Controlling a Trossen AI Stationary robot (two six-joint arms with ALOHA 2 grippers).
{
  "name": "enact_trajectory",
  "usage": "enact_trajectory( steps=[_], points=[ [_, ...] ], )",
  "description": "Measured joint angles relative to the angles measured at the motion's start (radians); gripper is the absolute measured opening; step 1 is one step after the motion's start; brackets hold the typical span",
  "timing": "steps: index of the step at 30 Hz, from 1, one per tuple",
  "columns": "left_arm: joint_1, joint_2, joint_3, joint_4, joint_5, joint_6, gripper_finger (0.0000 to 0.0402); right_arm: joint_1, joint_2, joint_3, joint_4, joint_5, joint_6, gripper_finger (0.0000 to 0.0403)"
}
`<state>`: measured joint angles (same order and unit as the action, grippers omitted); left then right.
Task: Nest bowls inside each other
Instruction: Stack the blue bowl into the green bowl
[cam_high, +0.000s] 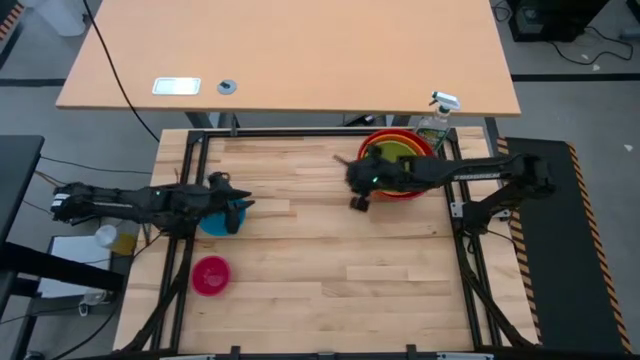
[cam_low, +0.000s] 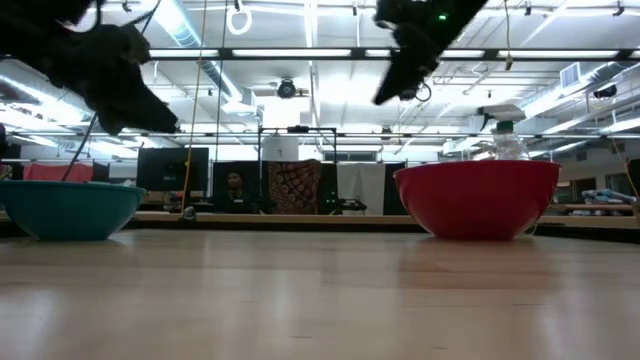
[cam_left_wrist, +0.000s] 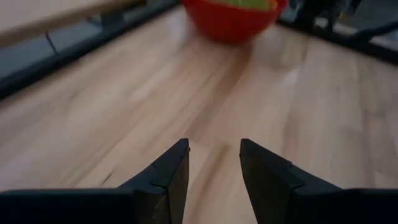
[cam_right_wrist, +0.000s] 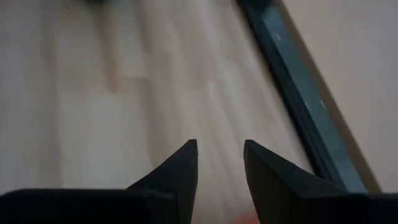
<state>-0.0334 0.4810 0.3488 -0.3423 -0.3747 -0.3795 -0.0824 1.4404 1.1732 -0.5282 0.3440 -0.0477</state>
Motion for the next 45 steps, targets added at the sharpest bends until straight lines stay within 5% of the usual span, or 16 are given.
enact_trajectory(
  steps=[6,10,17,25,38,45],
  points=[
    [0.059,0.177,0.155,-0.206,0.099,-0.043,0.0142,0.081,0.208,0.031,0.23,-0.061,-0.099,0.0137],
    [0.057,0.287,0.283,-0.423,0.207,-0.124,0.0142,0.119,0.311,0.107,0.196,-0.037,-0.147,0.0137],
    [0.06,0.466,0.387,-0.755,0.217,-0.201,0.0142,0.139,0.316,0.124,0.138,0.002,-0.159,0.0136],
    [0.103,0.699,0.298,-0.645,0.226,-0.136,0.0142,0.179,0.308,0.078,0.176,-0.022,-0.131,0.0136],
    [0.072,0.855,0.3,-0.105,0.223,0.13,0.0142,0.221,0.308,0.078,0.187,-0.032,-0.124,0.0136],
    [0.068,0.816,0.364,-0.235,0.215,0.163,0.0142,0.224,0.308,0.078,0.175,-0.031,-0.12,0.0136]
  ],
)
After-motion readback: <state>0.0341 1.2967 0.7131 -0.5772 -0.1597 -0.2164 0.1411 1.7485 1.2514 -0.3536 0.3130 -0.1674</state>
